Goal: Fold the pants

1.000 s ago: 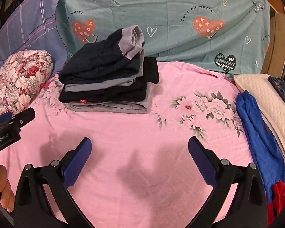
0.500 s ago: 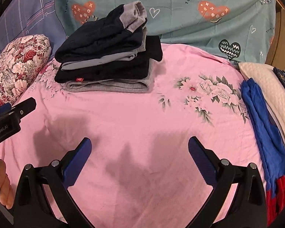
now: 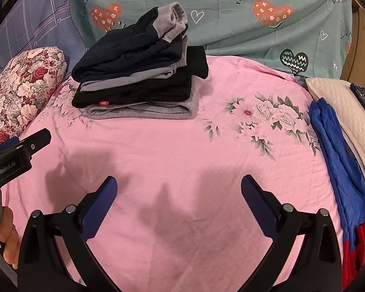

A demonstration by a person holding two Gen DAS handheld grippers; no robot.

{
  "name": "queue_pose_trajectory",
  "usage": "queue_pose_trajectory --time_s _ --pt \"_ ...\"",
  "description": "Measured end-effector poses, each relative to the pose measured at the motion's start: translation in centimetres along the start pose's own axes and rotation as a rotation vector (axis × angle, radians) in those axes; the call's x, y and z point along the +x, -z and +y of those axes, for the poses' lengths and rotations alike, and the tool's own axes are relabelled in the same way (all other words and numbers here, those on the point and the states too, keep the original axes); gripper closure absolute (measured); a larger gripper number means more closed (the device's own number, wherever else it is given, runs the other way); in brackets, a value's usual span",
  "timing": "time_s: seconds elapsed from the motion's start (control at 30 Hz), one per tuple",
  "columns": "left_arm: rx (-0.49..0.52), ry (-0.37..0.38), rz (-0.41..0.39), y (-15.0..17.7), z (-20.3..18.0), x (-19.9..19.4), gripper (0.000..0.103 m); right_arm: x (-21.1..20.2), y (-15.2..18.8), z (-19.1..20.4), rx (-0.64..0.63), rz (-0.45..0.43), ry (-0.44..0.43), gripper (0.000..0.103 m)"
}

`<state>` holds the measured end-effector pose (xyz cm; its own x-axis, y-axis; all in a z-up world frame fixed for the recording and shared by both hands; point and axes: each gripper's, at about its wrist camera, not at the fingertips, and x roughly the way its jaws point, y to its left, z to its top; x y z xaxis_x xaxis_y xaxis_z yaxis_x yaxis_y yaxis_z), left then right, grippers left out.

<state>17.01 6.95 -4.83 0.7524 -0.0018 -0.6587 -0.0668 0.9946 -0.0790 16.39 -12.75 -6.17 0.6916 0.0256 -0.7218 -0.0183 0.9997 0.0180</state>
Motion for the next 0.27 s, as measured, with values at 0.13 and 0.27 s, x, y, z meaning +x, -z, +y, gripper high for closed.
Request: queue_pose_trajectory --time_s 0.13,0.27 --pt "-0.002 0.009 0.004 0.00 -0.03 0.03 0.002 -0.11 0.01 0.03 0.005 -0.001 -0.001 0.001" --pt "-0.006 0.009 0.007 0.03 -0.03 0.03 0.002 -0.10 0.01 0.03 0.005 0.000 0.000 0.001"
